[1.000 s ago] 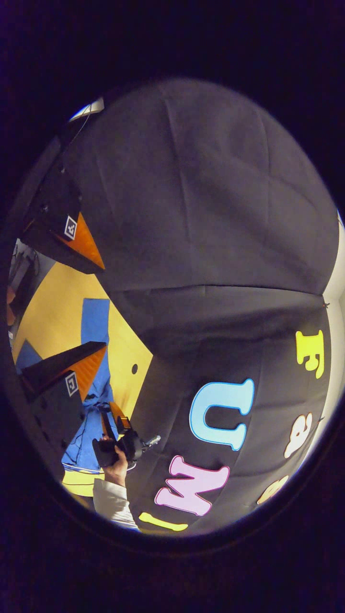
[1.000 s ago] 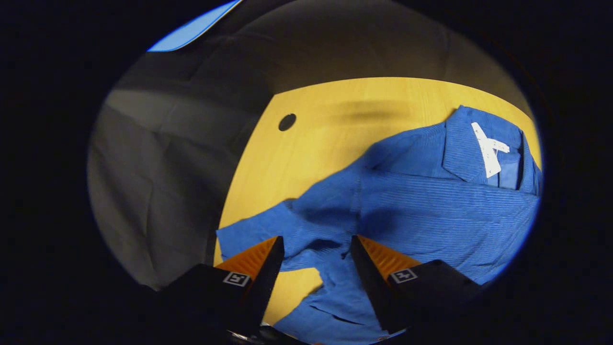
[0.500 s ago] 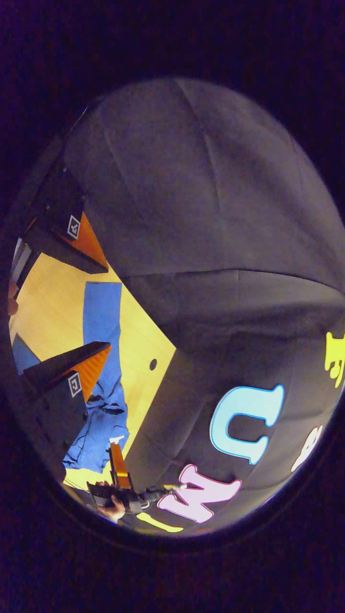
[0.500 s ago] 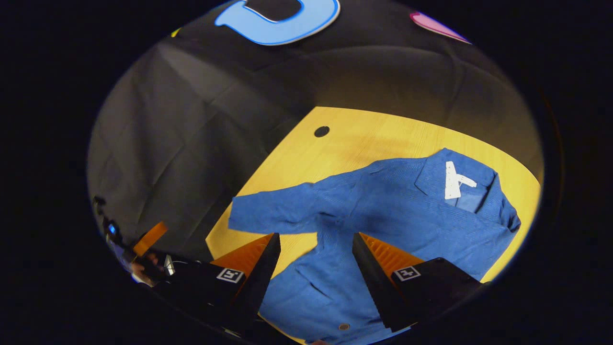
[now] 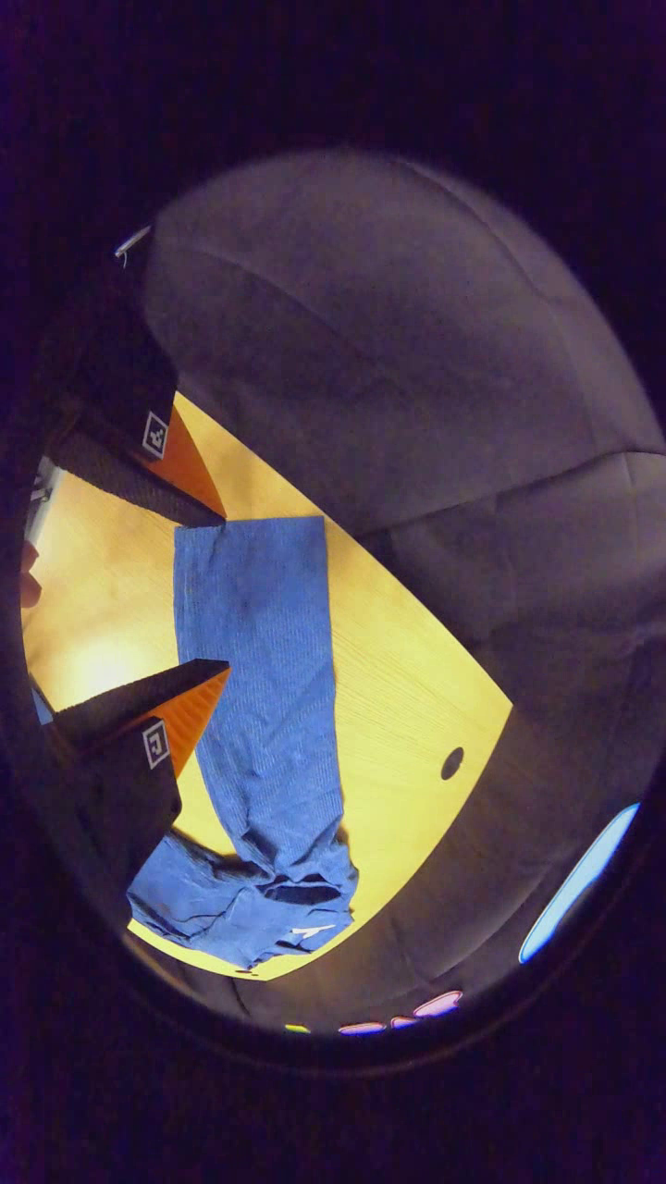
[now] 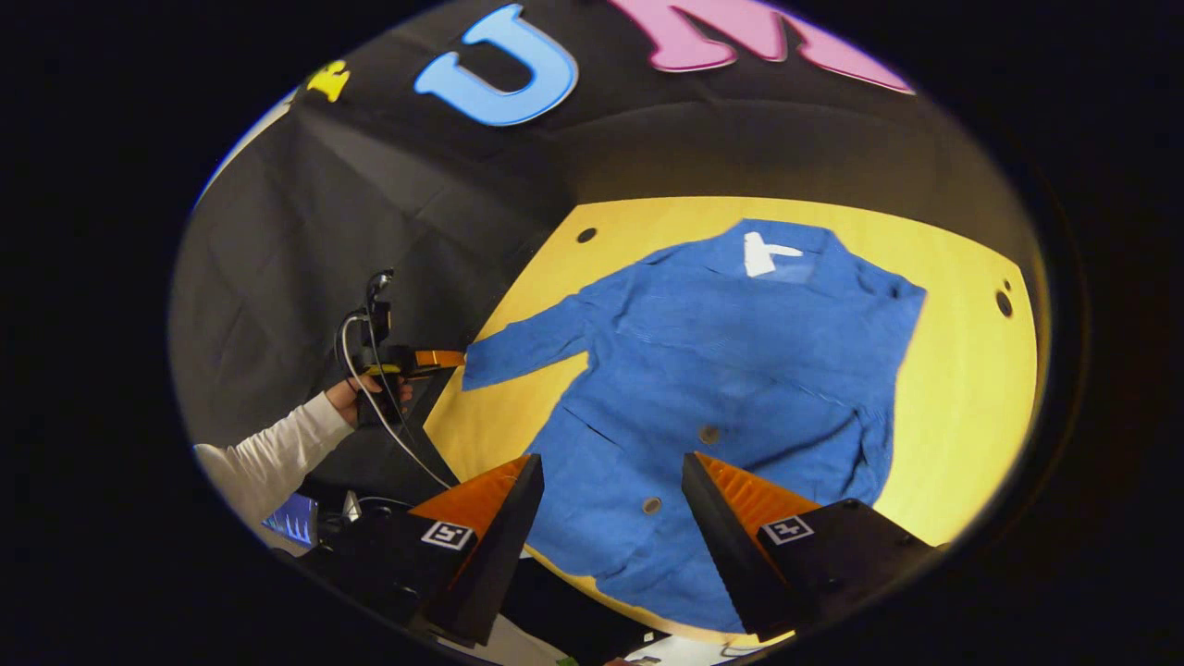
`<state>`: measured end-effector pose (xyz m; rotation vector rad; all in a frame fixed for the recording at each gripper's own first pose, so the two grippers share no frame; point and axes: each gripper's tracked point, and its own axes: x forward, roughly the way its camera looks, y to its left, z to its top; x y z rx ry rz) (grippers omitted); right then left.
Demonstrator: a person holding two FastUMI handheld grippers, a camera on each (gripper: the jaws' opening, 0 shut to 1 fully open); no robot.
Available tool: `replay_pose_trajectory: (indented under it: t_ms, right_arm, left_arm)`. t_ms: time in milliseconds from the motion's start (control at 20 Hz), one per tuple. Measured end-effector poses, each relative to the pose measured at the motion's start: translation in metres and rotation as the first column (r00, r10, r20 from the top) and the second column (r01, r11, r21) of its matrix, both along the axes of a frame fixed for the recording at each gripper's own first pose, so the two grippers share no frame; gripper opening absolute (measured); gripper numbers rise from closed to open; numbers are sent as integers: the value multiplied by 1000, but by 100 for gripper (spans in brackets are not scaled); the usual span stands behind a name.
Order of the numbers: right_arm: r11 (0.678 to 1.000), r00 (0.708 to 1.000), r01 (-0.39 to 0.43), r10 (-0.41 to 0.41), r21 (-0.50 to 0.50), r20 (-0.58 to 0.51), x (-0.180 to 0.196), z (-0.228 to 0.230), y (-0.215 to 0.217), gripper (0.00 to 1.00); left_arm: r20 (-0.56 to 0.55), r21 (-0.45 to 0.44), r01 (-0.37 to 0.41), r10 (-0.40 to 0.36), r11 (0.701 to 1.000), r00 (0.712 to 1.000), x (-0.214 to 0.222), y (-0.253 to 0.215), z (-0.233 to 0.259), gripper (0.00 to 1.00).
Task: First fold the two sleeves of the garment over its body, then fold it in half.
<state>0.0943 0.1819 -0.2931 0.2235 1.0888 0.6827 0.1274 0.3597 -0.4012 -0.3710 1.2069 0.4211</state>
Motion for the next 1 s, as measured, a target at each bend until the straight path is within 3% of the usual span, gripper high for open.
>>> replay_pose_trajectory:
  t_ms: [100,300,400,800,850,1000]
  right_arm:
    - [997,997,77,-78,-19,-22,-16,-1,-34,96]
    - [980,978,200,-200,-1,-64,-33,-1,-59,97]
    - [971,968,239,-239,0,-81,-41,-2,-67,96]
    - [977,967,214,-213,-6,-138,-75,-4,-48,97]
    - [977,967,213,-213,-9,-142,-77,-4,-46,97]
    - [978,967,210,-210,-17,-144,-83,-8,-47,97]
  left_arm:
    - [-41,-8,-14,13,1000,999,4,8,-15,82]
    - [-121,-60,-52,45,997,992,2,8,-43,82]
    - [-145,-34,-40,35,999,989,1,19,-44,83]
    - [-237,-98,40,-63,994,969,8,11,-41,84]
    - [-224,-97,68,-89,993,971,11,9,-41,74]
    - [-220,-93,76,-95,993,971,19,-2,-44,16]
